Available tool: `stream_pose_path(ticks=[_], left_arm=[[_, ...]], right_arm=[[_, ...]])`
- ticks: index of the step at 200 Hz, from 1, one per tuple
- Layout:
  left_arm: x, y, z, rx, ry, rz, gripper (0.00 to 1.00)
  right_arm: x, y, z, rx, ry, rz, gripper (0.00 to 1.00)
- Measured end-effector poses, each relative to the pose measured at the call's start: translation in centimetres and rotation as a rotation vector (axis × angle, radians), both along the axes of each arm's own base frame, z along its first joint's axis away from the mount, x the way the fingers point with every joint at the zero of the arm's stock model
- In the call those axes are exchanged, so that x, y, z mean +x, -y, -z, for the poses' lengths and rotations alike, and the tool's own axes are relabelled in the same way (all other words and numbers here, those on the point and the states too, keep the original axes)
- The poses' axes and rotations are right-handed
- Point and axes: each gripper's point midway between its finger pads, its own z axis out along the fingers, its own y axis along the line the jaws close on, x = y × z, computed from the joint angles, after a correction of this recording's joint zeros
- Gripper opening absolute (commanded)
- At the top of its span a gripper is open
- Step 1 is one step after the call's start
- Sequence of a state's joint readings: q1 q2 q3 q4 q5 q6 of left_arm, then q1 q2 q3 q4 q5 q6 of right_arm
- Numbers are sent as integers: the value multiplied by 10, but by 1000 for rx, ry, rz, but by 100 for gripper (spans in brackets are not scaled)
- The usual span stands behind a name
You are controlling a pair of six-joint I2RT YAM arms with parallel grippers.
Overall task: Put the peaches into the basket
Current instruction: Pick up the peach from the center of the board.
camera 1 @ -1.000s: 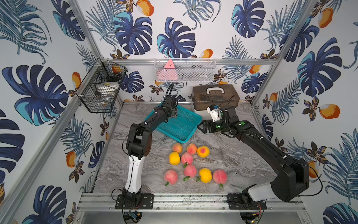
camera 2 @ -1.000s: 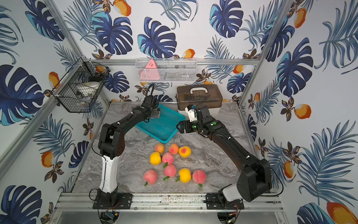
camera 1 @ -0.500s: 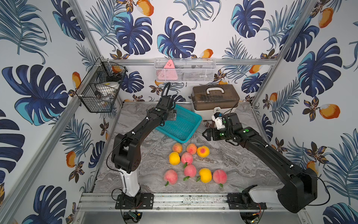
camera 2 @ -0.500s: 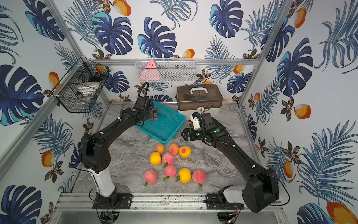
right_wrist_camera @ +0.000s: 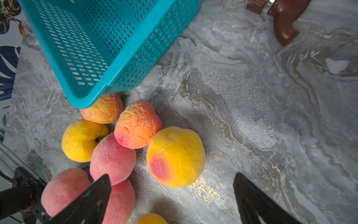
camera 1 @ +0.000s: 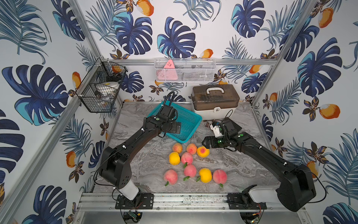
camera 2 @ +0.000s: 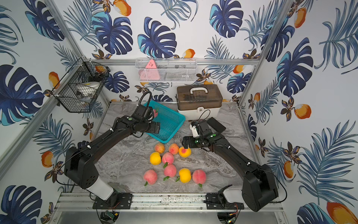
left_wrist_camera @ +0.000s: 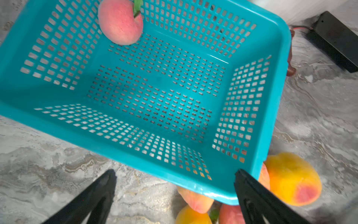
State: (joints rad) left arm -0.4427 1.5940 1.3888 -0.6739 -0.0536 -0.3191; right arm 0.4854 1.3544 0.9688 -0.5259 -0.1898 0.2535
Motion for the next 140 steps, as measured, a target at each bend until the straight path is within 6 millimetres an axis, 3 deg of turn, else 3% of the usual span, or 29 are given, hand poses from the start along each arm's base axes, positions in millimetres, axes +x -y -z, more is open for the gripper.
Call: stream_pose_path(ticks=[65, 107, 140], left_arm=[[-52, 25, 3, -127, -68, 114, 99], [-71, 34, 9, -183, -113, 145, 99], [-75, 40, 12, -204, -123, 164, 99]], right_arm=[[-6, -5, 30, -22, -56, 0, 100], [-9, -10, 47, -33, -91, -1, 100], [-9, -11, 56, -38, -102, -1, 100]])
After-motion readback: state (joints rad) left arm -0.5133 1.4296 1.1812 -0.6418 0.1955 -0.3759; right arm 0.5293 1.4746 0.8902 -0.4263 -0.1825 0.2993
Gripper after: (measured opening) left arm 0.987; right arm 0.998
